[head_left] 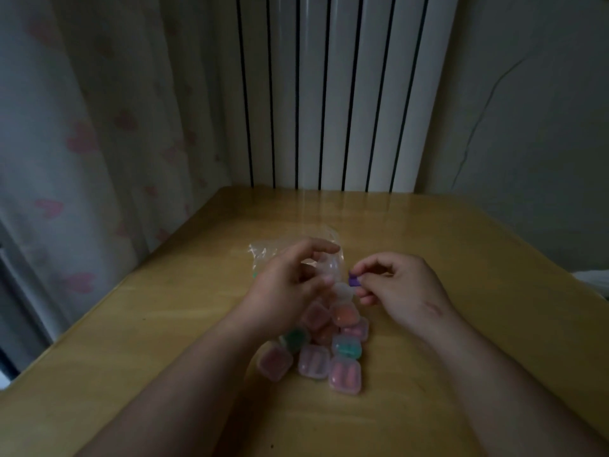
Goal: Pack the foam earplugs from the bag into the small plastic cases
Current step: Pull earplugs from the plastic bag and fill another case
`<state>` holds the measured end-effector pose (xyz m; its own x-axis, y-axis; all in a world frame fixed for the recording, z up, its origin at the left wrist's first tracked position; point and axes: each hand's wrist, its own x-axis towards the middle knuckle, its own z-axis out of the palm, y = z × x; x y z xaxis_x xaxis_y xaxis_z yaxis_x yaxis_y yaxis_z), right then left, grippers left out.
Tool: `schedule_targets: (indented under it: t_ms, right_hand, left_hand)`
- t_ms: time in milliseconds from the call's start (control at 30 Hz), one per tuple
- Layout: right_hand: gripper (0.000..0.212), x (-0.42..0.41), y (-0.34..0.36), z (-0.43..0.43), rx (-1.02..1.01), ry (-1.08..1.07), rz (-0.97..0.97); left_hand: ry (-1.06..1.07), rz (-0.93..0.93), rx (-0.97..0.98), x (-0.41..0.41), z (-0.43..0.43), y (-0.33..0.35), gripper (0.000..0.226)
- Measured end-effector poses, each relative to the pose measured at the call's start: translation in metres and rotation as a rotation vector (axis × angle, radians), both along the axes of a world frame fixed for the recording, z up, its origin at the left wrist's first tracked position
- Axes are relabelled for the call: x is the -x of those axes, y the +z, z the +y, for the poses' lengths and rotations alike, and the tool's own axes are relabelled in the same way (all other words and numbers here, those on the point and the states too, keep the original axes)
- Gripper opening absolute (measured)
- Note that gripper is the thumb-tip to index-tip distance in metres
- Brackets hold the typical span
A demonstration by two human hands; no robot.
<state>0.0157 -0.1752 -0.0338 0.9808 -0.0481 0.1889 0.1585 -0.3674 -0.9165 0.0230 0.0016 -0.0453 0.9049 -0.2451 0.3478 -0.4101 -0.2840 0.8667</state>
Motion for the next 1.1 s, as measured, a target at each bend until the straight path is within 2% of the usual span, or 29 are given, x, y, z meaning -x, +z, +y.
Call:
schedule_targets:
  t_ms: [67, 133, 200, 333, 433, 533, 667, 767, 867, 1033, 1100]
  right_hand:
    - [0.026, 0.0028, 0.0016, 0.0011, 0.005, 0.022, 0.021]
    - [0.023, 0.0048, 0.0024, 0.0024, -0.061, 0.062, 0.034]
    - [0.019, 0.0073, 0.0028, 0.0036, -0.078, 0.112, 0.026]
    - [0.006, 0.0105, 0.0016, 0.0044, 0.054, 0.104, -0.065]
    - [0.012, 0.0095, 0.0012, 0.0048, 0.064, 0.049, -0.089]
    - [0.017, 0.0090, 0.0012, 0.0044, 0.023, 0.012, -0.099]
    - [0.022, 0.0061, -0.0024, 0.0045, -0.012, 0.004, -0.094]
    - [0.024, 0.0047, -0.0047, 0.0054, -0.027, -0.005, -0.094]
    - [0.020, 0.0038, -0.0037, 0.0054, -0.062, 0.009, -0.078]
    - [0.013, 0.0053, 0.0018, 0.0055, -0.288, 0.076, 0.054]
    - [0.012, 0.0071, 0.0003, 0.0064, -0.248, 0.130, 0.073]
  left_hand:
    - [0.002, -0.019, -0.009, 0.0011, -0.0010, -0.0001, 0.061]
    - [0.035, -0.058, -0.037, 0.0012, -0.0021, -0.0002, 0.063]
    - [0.076, -0.120, -0.080, 0.0014, -0.0033, 0.0008, 0.056]
    - [0.105, -0.186, -0.062, -0.0003, -0.0039, -0.0004, 0.047]
    - [0.098, -0.155, -0.003, -0.0008, -0.0015, -0.0010, 0.037]
    - [0.045, -0.082, 0.086, 0.0012, -0.0007, 0.0006, 0.031]
    - [0.111, -0.170, -0.047, 0.0026, -0.0008, 0.0028, 0.027]
    - [0.130, -0.160, -0.033, 0.0014, -0.0008, 0.0022, 0.030]
    - [0.138, -0.187, -0.003, 0.0004, -0.0012, 0.0014, 0.034]
    - [0.146, -0.209, 0.038, -0.0025, -0.0011, 0.0003, 0.027]
    - [0.131, -0.209, 0.035, -0.0032, -0.0018, -0.0010, 0.026]
